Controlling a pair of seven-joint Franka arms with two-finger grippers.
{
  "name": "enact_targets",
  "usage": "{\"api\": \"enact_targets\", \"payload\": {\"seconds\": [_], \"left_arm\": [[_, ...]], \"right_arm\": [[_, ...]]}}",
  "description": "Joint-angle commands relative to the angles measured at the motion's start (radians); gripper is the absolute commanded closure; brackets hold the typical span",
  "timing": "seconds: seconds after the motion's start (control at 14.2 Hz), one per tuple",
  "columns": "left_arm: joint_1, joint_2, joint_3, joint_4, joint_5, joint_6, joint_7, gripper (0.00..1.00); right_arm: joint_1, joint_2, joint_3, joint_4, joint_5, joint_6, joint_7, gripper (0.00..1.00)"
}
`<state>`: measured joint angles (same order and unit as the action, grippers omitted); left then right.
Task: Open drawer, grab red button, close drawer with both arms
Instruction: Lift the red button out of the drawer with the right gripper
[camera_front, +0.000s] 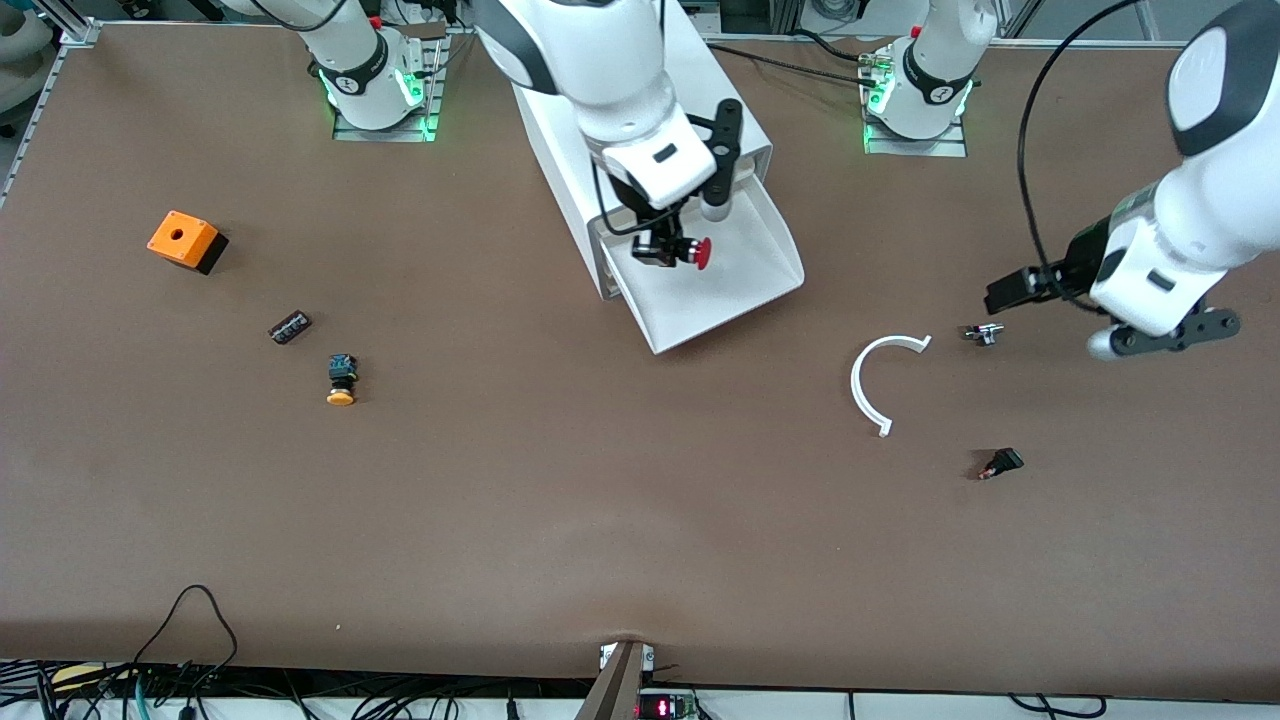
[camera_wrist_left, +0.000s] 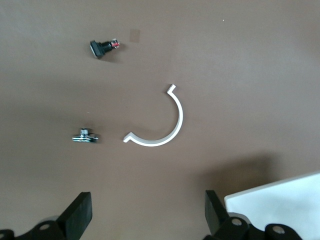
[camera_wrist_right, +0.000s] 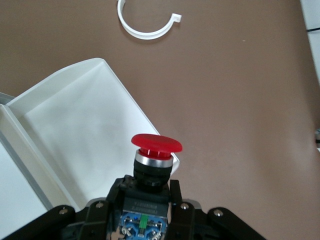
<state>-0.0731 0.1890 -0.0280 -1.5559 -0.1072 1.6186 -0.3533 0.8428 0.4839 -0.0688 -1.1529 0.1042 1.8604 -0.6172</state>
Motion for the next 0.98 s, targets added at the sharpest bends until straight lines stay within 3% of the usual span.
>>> {"api": "enact_targets", "payload": {"seconds": [0.0,0.14,0.42,0.91], "left_arm": [[-0.034,0.114,0.002,0.076,-0.028,0.021,-0.065,0.01],[-0.082,0.156,0.002,0.070,-0.025,0.130,-0.111,0.01],[-0.146,0.251,0.002,0.063,-0.026,0.226,-0.179,0.01],[-0.292,0.365,0.003,0.059,-0.008,0.343,-0.262,0.01]], "right_arm": [[-0.039,-0.047,0.011,-0.016,0.002,-0.036,0.016,0.89],[-0.066,-0.071,0.009,-0.040,0.002,-0.052,0.030,0.89],[-0.102,-0.145,-0.002,-0.142,-0.015,-0.063,0.096,0.89],[-0.131,-0.165,-0.137,-0.178,-0.015,-0.178,0.188,0.89]]}}
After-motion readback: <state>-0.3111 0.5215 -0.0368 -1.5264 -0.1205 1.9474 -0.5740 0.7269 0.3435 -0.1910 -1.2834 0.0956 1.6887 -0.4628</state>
